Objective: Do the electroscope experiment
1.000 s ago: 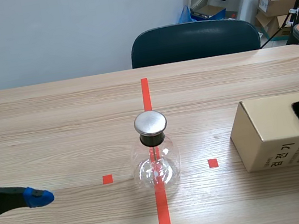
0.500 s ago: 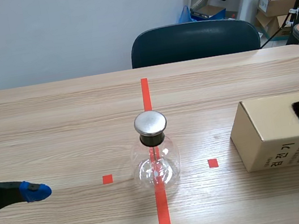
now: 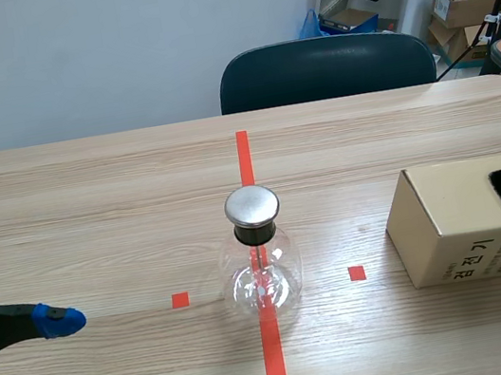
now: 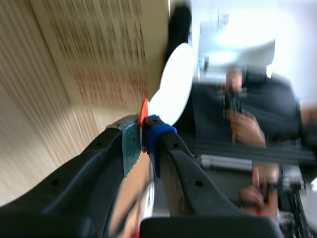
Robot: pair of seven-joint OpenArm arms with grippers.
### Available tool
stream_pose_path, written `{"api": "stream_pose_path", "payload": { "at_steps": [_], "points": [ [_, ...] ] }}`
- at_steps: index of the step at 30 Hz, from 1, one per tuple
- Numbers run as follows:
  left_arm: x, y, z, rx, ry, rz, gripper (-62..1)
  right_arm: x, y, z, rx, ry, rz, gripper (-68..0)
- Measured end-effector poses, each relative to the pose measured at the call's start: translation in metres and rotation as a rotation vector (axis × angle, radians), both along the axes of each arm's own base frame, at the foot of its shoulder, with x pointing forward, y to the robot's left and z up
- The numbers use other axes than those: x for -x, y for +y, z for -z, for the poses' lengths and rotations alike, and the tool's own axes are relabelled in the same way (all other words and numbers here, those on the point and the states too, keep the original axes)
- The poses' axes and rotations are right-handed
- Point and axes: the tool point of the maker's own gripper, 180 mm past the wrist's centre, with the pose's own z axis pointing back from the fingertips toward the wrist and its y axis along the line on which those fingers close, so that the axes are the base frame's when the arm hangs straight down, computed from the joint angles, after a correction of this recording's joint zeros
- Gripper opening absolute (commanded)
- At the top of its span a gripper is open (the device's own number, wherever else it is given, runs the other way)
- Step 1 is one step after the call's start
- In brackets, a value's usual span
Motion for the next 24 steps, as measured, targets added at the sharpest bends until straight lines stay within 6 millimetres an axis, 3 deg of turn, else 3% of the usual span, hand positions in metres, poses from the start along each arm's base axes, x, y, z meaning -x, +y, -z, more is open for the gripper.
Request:
{"api": "stream_pose_path", "payload": {
  "at_steps": [2, 6, 8, 14, 16, 19, 21, 24],
  "points": [
    [0.0, 0.0, 0.0, 0.0, 0.0, 0.0, -11.4, 0.001, 0.0, 0.0, 0.001, 0.002, -0.001, -66.9],
    [0.0, 0.0, 0.0, 0.0, 0.0, 0.0, -11.4, 0.001, 0.037, 0.001, -0.024, 0.006, -0.208, -66.9],
    [0.0, 0.0, 0.0, 0.0, 0.0, 0.0, -11.4, 0.002, 0.044, 0.001, -0.028, 0.009, -0.242, -66.9],
    [0.0, 0.0, 0.0, 0.0, 0.0, 0.0, -11.4, 0.001, -0.002, 0.001, 0.003, 0.005, 0.018, -66.9],
    [0.0, 0.0, 0.0, 0.0, 0.0, 0.0, -11.4, 0.001, 0.004, 0.001, -0.002, 0.005, -0.016, -66.9],
    [0.0, 0.0, 0.0, 0.0, 0.0, 0.0, -11.4, 0.001, 0.037, 0.002, -0.027, 0.007, -0.195, -66.9],
    [0.0, 0.0, 0.0, 0.0, 0.0, 0.0, -11.4, 0.003, 0.047, 0.002, -0.034, 0.008, -0.253, -66.9],
    [0.0, 0.0, 0.0, 0.0, 0.0, 0.0, -11.4, 0.001, 0.025, 0.003, -0.014, 0.011, -0.126, -66.9]
  ]
}}
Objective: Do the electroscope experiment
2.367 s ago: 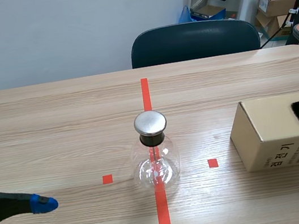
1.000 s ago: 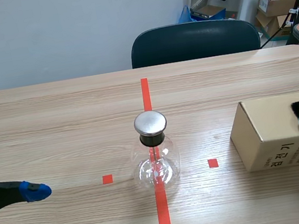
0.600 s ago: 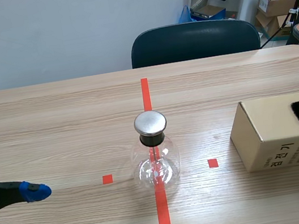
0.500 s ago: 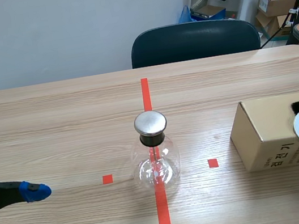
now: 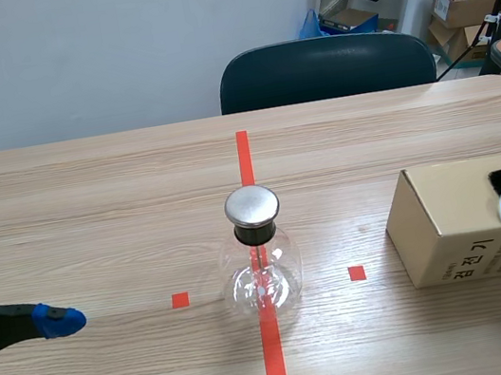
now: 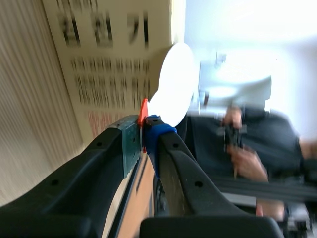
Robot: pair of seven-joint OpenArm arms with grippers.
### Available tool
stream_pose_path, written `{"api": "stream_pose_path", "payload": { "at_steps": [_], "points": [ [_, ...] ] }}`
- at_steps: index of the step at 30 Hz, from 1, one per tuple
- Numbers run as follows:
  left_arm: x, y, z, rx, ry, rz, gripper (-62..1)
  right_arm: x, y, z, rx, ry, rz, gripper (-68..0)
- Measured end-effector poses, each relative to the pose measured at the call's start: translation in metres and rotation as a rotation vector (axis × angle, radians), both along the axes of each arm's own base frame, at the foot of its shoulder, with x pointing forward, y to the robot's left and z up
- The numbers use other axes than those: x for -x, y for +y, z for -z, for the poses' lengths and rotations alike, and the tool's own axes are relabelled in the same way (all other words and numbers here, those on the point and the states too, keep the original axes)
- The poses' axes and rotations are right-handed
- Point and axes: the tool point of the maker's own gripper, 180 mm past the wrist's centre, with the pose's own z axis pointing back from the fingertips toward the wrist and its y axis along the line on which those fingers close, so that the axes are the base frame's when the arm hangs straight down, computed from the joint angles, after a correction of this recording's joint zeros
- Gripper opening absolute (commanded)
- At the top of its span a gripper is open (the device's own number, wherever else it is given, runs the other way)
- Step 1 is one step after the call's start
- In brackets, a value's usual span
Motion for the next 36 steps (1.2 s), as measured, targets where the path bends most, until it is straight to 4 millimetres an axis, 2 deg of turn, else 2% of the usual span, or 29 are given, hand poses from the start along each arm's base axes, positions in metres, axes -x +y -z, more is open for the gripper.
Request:
{"api": "stream_pose_path", "payload": {
  "at_steps": [2, 4, 6, 9, 11, 13, 15, 17, 19, 23, 25, 29, 31, 33, 36],
  "points": [
    [0.0, 0.0, 0.0, 0.0, 0.0, 0.0, -11.4, 0.0, -0.022, -0.001, 0.017, -0.003, 0.121, -66.9],
    [0.0, 0.0, 0.0, 0.0, 0.0, 0.0, -11.4, 0.001, -0.03, -0.001, 0.02, -0.006, 0.161, -66.9],
    [0.0, 0.0, 0.0, 0.0, 0.0, 0.0, -11.4, 0.001, -0.02, -0.001, 0.013, -0.002, 0.105, -66.9],
    [0.0, 0.0, 0.0, 0.0, 0.0, 0.0, -11.4, 0.002, 0.013, 0.0, -0.009, 0.002, -0.077, -66.9],
    [0.0, 0.0, 0.0, 0.0, 0.0, 0.0, -11.4, 0.003, 0.021, 0.0, -0.014, 0.005, -0.117, -66.9],
    [0.0, 0.0, 0.0, 0.0, 0.0, 0.0, -11.4, 0.002, 0.01, 0.0, -0.007, 0.003, -0.057, -66.9],
    [0.0, 0.0, 0.0, 0.0, 0.0, 0.0, -11.4, 0.002, -0.015, -0.001, -0.001, -0.006, 0.084, -66.9],
    [0.0, 0.0, 0.0, 0.0, 0.0, 0.0, -11.4, 0.004, -0.028, -0.001, 0.01, -0.003, 0.151, -66.9],
    [0.0, 0.0, 0.0, 0.0, -0.002, 0.0, -11.4, 0.005, -0.021, 0.0, 0.006, 0.004, 0.109, -66.9],
    [-0.001, 0.0, 0.0, 0.0, -0.002, 0.0, -11.4, 0.007, 0.017, 0.001, -0.02, 0.011, -0.098, -66.9],
    [-0.001, 0.0, 0.0, 0.0, -0.002, 0.0, -11.4, 0.008, 0.02, 0.001, -0.022, 0.012, -0.114, -66.9],
    [-0.001, 0.0, 0.0, 0.0, -0.002, 0.0, -11.4, 0.006, -0.016, 0.002, 0.007, 0.009, 0.093, -66.9],
    [-0.001, 0.0, 0.0, 0.0, -0.002, 0.0, -11.4, 0.007, -0.024, 0.002, 0.014, 0.01, 0.133, -66.9],
    [-0.001, 0.0, 0.0, 0.0, -0.002, 0.0, -11.4, 0.006, -0.016, 0.002, 0.011, 0.013, 0.091, -66.9],
    [-0.001, 0.0, 0.0, 0.0, -0.002, 0.0, -11.4, 0.007, 0.015, 0.003, -0.007, 0.021, -0.084, -66.9]
  ]
}}
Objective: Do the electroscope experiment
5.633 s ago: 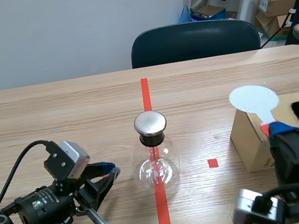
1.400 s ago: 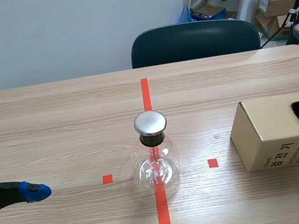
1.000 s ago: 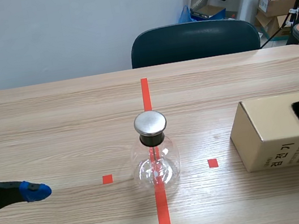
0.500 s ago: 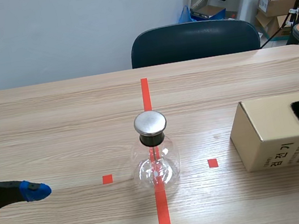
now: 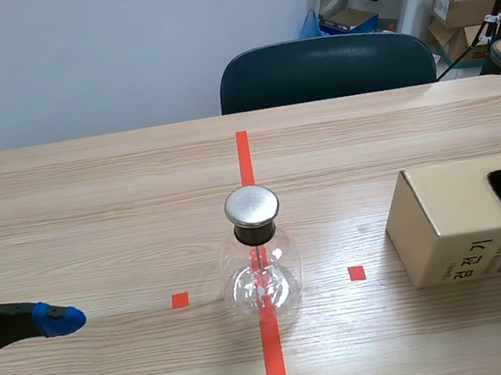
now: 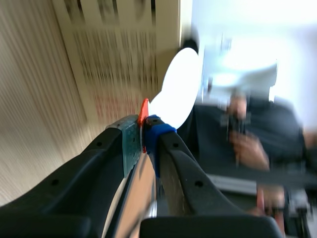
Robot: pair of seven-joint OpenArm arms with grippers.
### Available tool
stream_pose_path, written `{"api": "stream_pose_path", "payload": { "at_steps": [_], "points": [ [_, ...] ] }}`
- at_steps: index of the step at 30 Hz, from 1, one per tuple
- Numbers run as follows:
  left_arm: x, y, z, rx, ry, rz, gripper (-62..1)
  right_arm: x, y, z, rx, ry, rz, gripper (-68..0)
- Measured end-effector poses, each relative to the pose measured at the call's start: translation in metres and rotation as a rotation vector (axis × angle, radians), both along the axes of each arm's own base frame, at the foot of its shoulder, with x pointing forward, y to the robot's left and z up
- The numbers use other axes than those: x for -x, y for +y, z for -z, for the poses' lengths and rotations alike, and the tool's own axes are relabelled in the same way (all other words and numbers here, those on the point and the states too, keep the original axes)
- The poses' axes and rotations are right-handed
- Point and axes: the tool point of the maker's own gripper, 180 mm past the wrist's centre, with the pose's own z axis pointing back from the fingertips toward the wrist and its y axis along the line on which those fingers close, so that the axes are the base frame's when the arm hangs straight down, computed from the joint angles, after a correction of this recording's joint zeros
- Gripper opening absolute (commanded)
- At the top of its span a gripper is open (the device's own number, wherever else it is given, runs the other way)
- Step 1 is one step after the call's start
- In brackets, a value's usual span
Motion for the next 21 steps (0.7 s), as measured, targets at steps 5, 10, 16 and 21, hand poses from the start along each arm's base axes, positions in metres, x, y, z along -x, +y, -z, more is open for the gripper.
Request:
{"api": "stream_pose_path", "payload": {
  "at_steps": [5, 10, 16, 21],
  "points": [
    [0.0, 0.0, 0.0, 0.0, 0.0, 0.0, -11.4, -0.001, -0.01, 0.001, 0.01, 0.002, 0.062, -66.9],
    [0.0, 0.0, 0.0, 0.0, 0.0, 0.0, -11.4, 0.0, -0.037, -0.001, 0.03, -0.005, 0.208, -66.9],
    [0.0, 0.0, 0.0, 0.0, 0.0, 0.0, -11.4, 0.003, 0.016, 0.0, -0.018, 0.002, -0.084, -66.9],
    [0.0, 0.0, 0.0, 0.0, 0.0, 0.0, -11.4, -0.001, -0.025, 0.001, 0.024, 0.0, 0.145, -66.9]
  ]
}}
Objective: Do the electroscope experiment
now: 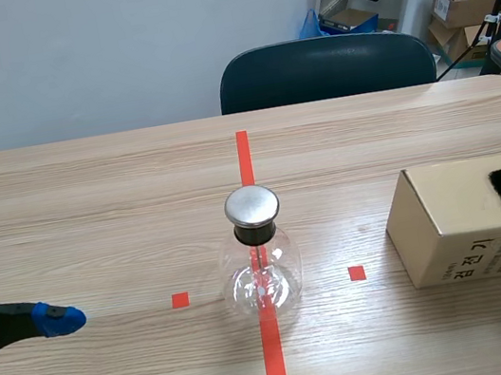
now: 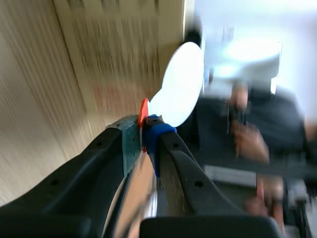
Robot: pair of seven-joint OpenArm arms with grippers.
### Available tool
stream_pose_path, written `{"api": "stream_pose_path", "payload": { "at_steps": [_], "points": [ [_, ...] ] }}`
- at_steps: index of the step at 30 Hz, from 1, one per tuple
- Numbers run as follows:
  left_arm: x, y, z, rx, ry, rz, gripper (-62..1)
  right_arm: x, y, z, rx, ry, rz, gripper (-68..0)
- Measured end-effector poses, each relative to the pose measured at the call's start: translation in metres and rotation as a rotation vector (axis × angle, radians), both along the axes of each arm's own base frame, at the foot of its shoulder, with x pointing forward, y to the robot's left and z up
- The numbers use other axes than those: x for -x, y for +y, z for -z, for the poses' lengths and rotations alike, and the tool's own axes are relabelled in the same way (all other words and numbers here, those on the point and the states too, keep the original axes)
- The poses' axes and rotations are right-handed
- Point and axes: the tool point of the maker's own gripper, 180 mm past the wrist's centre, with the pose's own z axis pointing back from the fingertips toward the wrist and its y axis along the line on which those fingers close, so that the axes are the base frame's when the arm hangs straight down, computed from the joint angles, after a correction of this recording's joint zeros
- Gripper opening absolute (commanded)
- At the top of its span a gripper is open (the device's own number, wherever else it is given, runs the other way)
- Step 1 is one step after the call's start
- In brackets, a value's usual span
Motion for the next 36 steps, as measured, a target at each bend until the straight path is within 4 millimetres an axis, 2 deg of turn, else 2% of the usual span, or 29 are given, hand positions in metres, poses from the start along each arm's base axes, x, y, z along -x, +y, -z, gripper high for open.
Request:
{"api": "stream_pose_path", "payload": {
  "at_steps": [2, 4, 8, 10, 12, 15, 17, 19, 23, 24, 26, 29, 31, 33, 36],
  "points": [
    [0.0, 0.0, 0.0, 0.0, 0.0, 0.0, -11.4, 0.001, -0.017, -0.001, 0.01, -0.006, 0.093, -66.9],
    [0.0, 0.0, 0.0, 0.0, 0.0, 0.0, -11.4, 0.001, -0.015, -0.001, 0.009, -0.005, 0.077, -66.9],
    [0.0, 0.0, 0.0, 0.0, 0.0, 0.0, -11.4, 0.002, 0.03, 0.0, -0.026, 0.004, -0.168, -66.9],
    [0.0, 0.0, 0.0, 0.0, 0.0, 0.0, -11.4, 0.004, 0.041, 0.001, -0.036, 0.008, -0.228, -66.9],
    [0.0, 0.0, 0.0, 0.0, 0.0, 0.0, -11.4, 0.003, 0.033, 0.001, -0.028, 0.007, -0.182, -66.9],
    [0.0, 0.0, 0.0, 0.0, 0.0, 0.0, -11.4, 0.0, -0.002, 0.0, 0.001, 0.0, 0.016, -66.9],
    [0.0, 0.0, 0.0, 0.0, 0.0, 0.0, -11.4, 0.002, -0.016, 0.0, 0.013, -0.002, 0.091, -66.9],
    [0.0, 0.0, 0.0, 0.0, 0.0, 0.0, -11.4, 0.001, -0.012, 0.0, 0.009, -0.002, 0.064, -66.9],
    [0.0, 0.0, 0.0, 0.0, 0.0, 0.0, -11.4, 0.004, 0.037, 0.002, -0.026, 0.012, -0.206, -66.9],
    [0.0, 0.0, 0.0, 0.0, 0.0, 0.0, -11.4, 0.005, 0.044, 0.002, -0.029, 0.015, -0.241, -66.9],
    [0.0, 0.0, 0.0, 0.0, 0.0, 0.0, -11.4, 0.004, 0.038, 0.003, -0.025, 0.016, -0.201, -66.9],
    [0.0, 0.0, 0.0, 0.0, 0.0, 0.0, -11.4, 0.0, 0.0, 0.001, 0.006, 0.006, 0.005, -66.9],
    [0.0, 0.0, 0.0, 0.0, 0.0, 0.0, -11.4, 0.002, -0.017, 0.0, 0.02, 0.002, 0.094, -66.9],
    [0.0, 0.0, 0.0, 0.0, 0.0, 0.0, -11.4, 0.002, -0.014, 0.0, 0.019, 0.003, 0.07, -66.9],
    [0.0, 0.0, 0.0, 0.0, 0.0, 0.0, -11.4, 0.001, 0.02, 0.0, -0.012, 0.005, -0.115, -66.9]
  ]
}}
